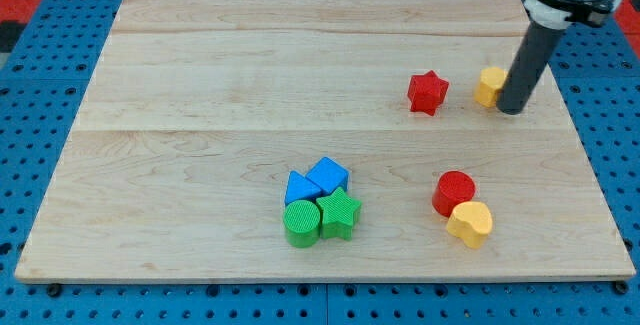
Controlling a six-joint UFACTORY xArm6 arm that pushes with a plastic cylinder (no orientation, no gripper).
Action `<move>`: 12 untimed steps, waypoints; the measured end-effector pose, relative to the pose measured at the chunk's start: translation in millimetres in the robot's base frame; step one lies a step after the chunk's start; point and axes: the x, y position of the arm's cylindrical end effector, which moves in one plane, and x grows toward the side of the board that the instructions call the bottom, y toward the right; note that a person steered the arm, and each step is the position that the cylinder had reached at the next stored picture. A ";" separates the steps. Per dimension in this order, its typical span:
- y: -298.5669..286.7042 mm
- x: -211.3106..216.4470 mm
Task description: Move the yellow hexagon to the top right
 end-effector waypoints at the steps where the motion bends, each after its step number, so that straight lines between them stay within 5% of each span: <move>1: -7.6 -17.9; 5: -46.5 -113.4; 9: -82.5 -146.4; 12: -48.2 -180.2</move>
